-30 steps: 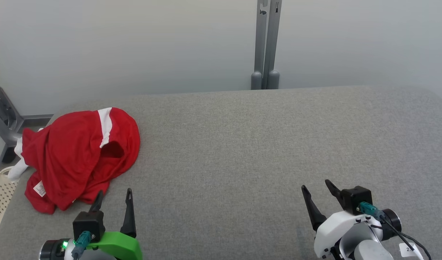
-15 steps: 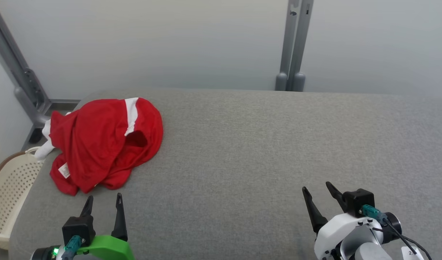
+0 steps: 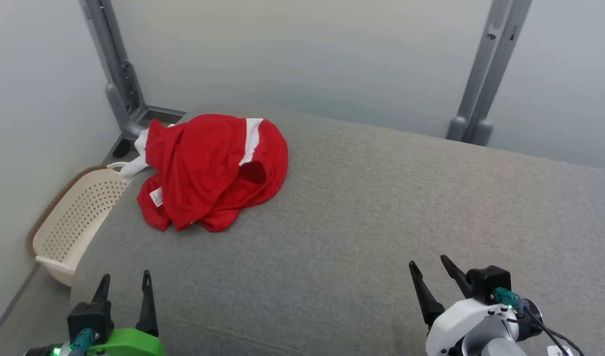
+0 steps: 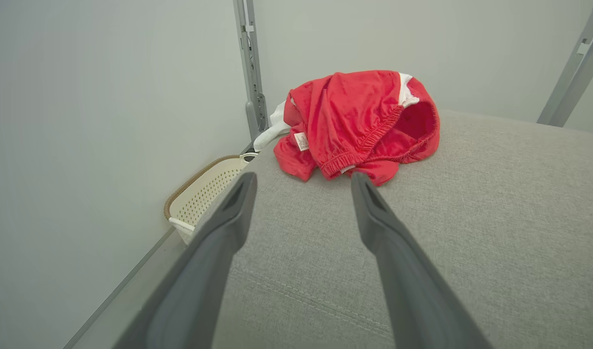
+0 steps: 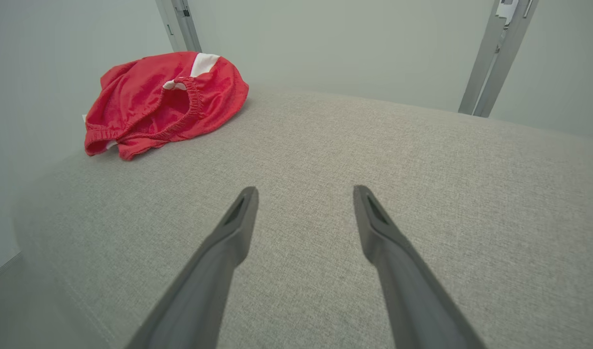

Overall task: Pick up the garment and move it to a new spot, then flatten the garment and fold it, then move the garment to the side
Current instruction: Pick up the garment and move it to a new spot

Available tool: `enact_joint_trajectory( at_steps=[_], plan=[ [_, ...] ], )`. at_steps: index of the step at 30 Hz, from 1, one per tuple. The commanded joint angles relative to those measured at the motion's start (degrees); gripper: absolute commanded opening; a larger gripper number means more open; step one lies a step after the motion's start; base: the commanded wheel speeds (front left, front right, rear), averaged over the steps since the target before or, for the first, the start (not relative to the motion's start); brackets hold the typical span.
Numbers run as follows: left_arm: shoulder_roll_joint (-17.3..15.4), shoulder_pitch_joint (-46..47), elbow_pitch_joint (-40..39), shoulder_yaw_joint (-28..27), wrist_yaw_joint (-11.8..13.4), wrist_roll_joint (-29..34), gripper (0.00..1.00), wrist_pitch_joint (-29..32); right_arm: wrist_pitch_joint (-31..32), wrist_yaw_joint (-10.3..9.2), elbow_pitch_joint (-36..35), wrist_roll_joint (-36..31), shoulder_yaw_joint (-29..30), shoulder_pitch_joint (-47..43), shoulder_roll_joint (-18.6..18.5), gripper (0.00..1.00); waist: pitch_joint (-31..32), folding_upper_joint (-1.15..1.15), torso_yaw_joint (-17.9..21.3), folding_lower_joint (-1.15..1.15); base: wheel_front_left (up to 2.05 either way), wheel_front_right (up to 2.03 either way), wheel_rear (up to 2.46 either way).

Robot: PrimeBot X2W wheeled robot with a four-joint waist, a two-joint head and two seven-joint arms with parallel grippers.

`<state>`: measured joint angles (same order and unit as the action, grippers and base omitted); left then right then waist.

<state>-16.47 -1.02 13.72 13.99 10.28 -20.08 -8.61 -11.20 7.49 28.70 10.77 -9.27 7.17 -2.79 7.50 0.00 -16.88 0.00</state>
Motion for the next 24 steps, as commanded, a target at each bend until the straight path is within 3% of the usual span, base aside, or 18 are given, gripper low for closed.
enact_joint_trajectory(
  at_steps=[1, 10, 20, 24],
  plan=[
    [-0.5, -0.8, -0.3, -0.1, 0.3, -0.2, 1.00, 0.3, -0.5, 0.00, 0.3, 0.5, -0.1, 0.2, -0.2, 1.00, 0.0, 0.00, -3.4, 0.00, 0.00, 0.00, 0.00],
    [-1.5, -1.2, -1.8, 0.1, 0.7, -0.4, 1.00, 1.2, -1.5, 0.00, 1.8, 1.5, -1.1, 0.9, -0.2, 1.00, -0.3, 0.00, -6.9, 0.00, 0.00, 0.00, 0.00],
    [-1.7, -1.5, -2.6, 0.6, 1.3, -0.4, 1.00, 2.1, -2.1, 0.00, 2.9, 1.5, -1.7, 1.4, -0.2, 1.00, -0.4, 0.00, -7.8, 0.00, 0.00, 0.00, 0.00],
    [-1.6, 0.6, -1.4, 0.4, 0.4, -1.6, 1.00, 3.3, -2.1, 0.00, 3.1, 1.5, -2.1, 1.2, -0.2, 1.00, -0.6, 0.00, -7.7, 0.00, 0.00, 0.00, 0.00]
  ],
)
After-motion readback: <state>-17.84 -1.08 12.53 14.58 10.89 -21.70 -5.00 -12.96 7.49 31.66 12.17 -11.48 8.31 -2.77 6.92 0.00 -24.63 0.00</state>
